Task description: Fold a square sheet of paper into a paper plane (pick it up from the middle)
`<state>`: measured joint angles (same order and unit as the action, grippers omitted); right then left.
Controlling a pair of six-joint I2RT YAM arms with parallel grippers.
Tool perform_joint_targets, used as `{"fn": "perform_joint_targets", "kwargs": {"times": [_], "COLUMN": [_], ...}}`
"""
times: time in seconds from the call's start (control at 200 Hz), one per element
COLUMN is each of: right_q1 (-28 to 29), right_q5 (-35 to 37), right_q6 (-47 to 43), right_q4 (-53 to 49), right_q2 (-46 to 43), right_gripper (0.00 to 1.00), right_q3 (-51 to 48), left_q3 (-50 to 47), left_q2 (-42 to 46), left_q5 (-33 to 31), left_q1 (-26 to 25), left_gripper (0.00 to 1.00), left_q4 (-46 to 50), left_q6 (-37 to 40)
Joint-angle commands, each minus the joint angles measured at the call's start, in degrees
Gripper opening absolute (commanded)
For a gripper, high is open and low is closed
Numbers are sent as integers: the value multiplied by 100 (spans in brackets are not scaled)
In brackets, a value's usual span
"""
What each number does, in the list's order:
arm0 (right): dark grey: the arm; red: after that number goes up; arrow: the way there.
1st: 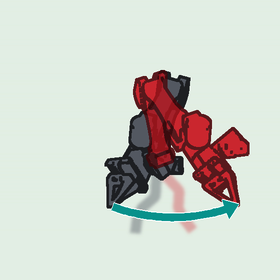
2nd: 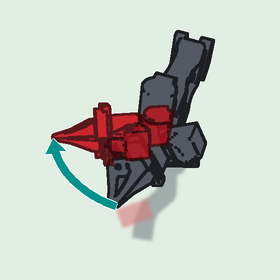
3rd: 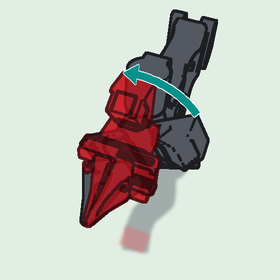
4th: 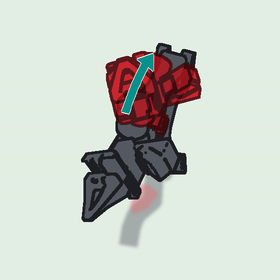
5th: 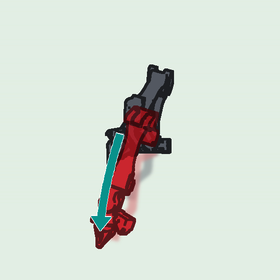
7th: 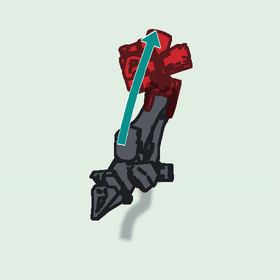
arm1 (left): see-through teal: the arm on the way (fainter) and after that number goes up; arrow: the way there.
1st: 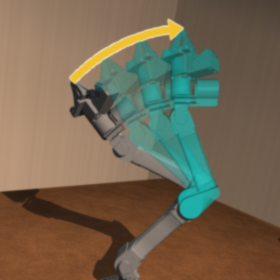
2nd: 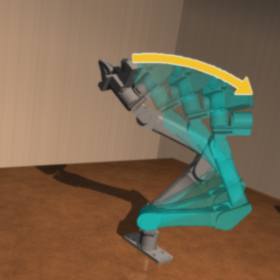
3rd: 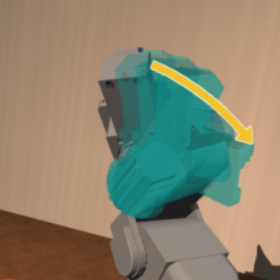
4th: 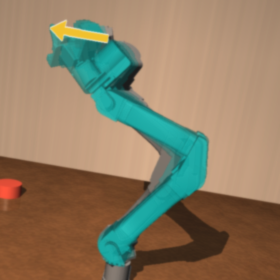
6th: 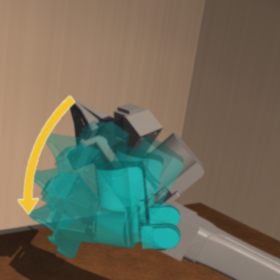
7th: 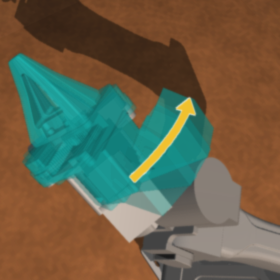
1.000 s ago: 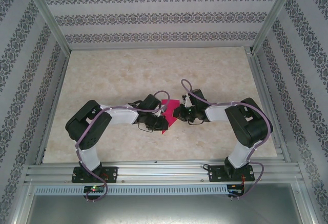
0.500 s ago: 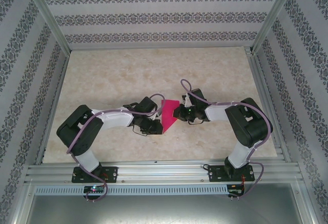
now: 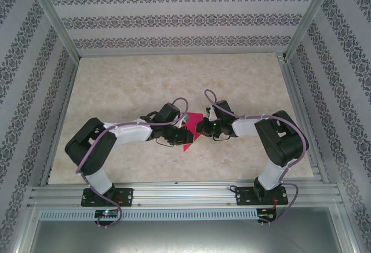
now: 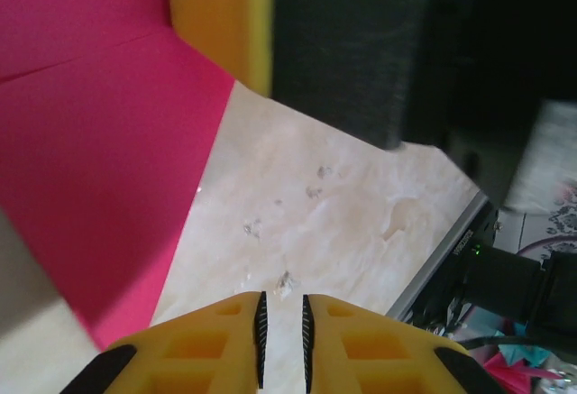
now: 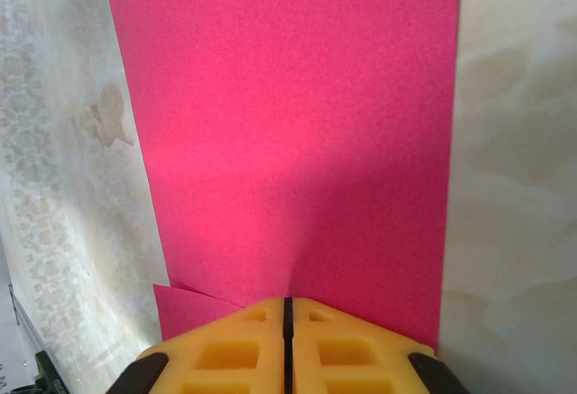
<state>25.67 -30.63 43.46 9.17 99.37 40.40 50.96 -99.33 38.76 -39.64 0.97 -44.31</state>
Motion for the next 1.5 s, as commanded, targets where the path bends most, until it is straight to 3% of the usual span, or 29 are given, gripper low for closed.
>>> {"fn": "perform_joint_targets", "kwargs": {"times": [0.0, 0.23, 0.645, 0.864, 1.054, 1.249, 1.494], "right_q1": [-36, -36, -36, -18, 8, 30, 52], "right_q5": [741, 838, 936, 928, 914, 897, 833], "right_q6": [-134, -215, -265, -218, -78, 4, 13], "right_q4": [-776, -933, -1093, -1050, -881, -811, -811], "right_q2": [227, 197, 169, 161, 169, 197, 164], "right_gripper": [10, 10, 10, 10, 10, 11, 11], "right_q3": [-147, -166, -112, -138, -190, -164, -121], "left_q3": [-52, -535, -987, -774, -538, -110, 294], "left_q2": [-315, -462, 117, 556, 956, 493, -318], "left_q5": [237, -198, -450, -767, -888, -669, -862], "left_q1": [19, 48, 44, 44, 44, 37, 35], "left_gripper": [21, 21, 20, 20, 22, 24, 23], "left_q4": [-644, -415, 725, 1171, 1003, 487, 507], "left_q6": [-537, -736, -156, -4, 131, 167, 344]}}
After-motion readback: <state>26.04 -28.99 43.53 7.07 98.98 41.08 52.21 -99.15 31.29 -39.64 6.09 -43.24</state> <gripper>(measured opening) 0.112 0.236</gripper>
